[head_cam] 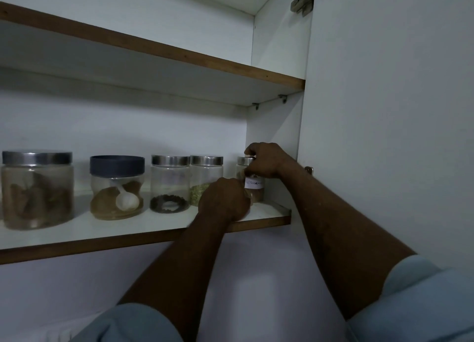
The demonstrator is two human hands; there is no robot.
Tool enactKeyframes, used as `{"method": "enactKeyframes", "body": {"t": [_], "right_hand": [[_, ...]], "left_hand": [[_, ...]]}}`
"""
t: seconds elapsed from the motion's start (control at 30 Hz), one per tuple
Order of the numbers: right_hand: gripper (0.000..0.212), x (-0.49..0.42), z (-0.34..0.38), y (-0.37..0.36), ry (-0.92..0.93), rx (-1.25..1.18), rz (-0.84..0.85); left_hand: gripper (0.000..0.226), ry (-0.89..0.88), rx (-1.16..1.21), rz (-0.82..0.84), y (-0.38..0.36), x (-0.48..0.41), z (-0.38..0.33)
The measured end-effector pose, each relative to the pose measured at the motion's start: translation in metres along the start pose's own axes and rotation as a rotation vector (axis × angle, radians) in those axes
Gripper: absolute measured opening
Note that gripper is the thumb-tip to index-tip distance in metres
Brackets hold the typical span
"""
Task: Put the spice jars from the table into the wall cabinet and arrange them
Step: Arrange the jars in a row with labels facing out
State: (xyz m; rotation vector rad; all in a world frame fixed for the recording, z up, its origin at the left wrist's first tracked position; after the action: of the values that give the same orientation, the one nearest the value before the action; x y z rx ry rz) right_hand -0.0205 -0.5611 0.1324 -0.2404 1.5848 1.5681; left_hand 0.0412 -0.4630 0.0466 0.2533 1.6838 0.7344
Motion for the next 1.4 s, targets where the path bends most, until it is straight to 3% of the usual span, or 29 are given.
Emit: {"method": "enactKeyframes", "body": {"t": [0.3, 0.5, 0.83, 0.97, 1.03, 1.17, 1.4], "right_hand": [[0.062, 0.003, 0.001, 0.003, -0.023, 0.004, 0.006], [0.050, 0.008, 0.004, 0.008, -0.030, 0.019, -0.018], [0.042, 0.010, 0.005, 0.011, -0.026, -0.001, -0.045], [0.062, 0.009, 0.004, 0.011, -0.020, -0.044, -0.083], [0.072, 0.009, 0.003, 0.013, -0.026, -0.098, -0.121], [0.076, 0.010, 0.004, 0.013, -0.014, -0.165, -0.139], [0.071, 0.010, 0.007, 0.013, 0.002, -0.193, -0.113]], "left_hand": [[0.030, 0.266, 0.136, -0.060, 0.053, 0.027, 0.033], [0.032, 0.479, -0.018, -0.117, 0.082, 0.051, 0.057], [0.043, 0.474, -0.235, -0.136, 0.079, 0.053, 0.040], [0.042, 0.462, -0.275, -0.115, 0.074, 0.052, 0.037], [0.056, 0.529, -0.229, -0.083, 0.069, 0.049, 0.042], [0.122, 0.641, -0.125, -0.017, 0.057, 0.041, 0.055], [0.116, 0.675, 0.125, -0.112, 0.038, 0.018, 0.068]]}}
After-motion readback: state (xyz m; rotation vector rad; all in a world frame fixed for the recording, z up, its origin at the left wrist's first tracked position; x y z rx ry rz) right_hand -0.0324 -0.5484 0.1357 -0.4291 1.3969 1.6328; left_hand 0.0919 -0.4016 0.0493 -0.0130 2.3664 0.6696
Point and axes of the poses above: each hand's wrist, its own x-axis away from the middle knuckle, its own y-axis out of the back of the hand, z = x × y, the point moved 6 cm from there along -x, towards the middle knuckle, and after that the axes turned 12 degrees about -z, right-handed, at the moved point
